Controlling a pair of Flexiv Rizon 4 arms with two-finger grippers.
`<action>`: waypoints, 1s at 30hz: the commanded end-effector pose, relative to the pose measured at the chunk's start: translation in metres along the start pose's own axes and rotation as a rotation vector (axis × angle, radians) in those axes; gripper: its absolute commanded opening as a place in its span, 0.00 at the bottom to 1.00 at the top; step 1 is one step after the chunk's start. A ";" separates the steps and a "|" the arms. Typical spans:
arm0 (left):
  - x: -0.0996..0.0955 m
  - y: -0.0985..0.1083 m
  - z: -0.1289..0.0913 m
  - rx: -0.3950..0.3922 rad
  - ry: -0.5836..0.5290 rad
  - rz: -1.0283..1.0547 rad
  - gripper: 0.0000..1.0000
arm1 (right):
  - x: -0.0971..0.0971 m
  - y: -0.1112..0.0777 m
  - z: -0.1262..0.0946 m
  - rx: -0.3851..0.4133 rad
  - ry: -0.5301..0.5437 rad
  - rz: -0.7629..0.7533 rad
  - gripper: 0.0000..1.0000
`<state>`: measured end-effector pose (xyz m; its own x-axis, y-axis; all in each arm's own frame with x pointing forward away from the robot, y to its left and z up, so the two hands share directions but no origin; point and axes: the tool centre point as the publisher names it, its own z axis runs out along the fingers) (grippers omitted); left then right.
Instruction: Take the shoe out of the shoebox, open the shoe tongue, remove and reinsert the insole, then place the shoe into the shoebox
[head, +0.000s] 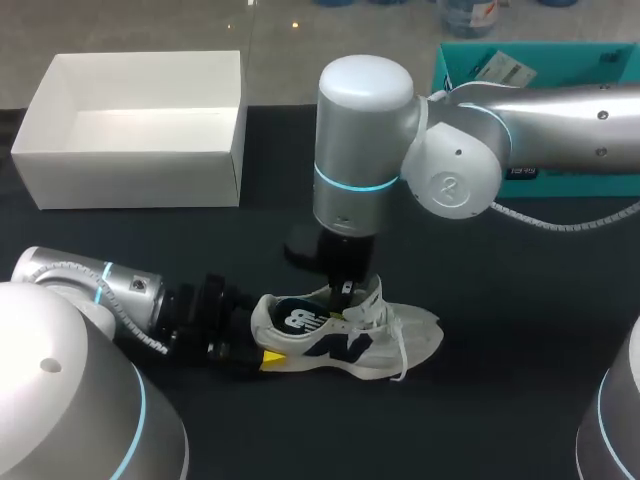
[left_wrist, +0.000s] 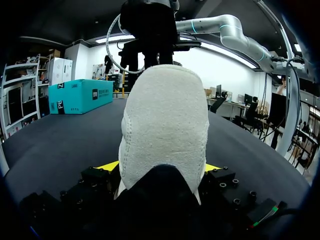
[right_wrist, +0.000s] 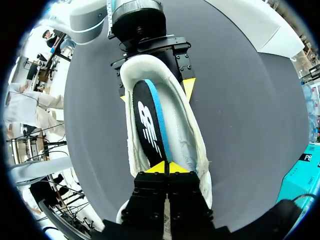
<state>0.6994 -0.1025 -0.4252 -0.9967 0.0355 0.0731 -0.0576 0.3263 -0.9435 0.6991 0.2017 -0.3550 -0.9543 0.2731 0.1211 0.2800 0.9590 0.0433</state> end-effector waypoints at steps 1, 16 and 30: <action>-0.002 0.002 0.001 -0.002 -0.001 -0.001 0.00 | -0.002 -0.014 -0.007 -0.066 -0.029 -0.001 0.00; -0.002 0.002 0.001 -0.002 -0.001 -0.001 0.00 | -0.016 0.046 -0.036 -0.101 -0.089 -0.190 0.00; -0.002 0.002 0.001 -0.002 -0.001 -0.001 0.00 | -0.012 0.050 -0.026 -0.201 -0.045 -0.252 0.47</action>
<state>0.7002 -0.1020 -0.4253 -0.9968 0.0343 0.0729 -0.0577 0.3266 -0.9434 0.7292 0.2553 -0.3211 -0.9986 0.0398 0.0353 0.0465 0.9760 0.2129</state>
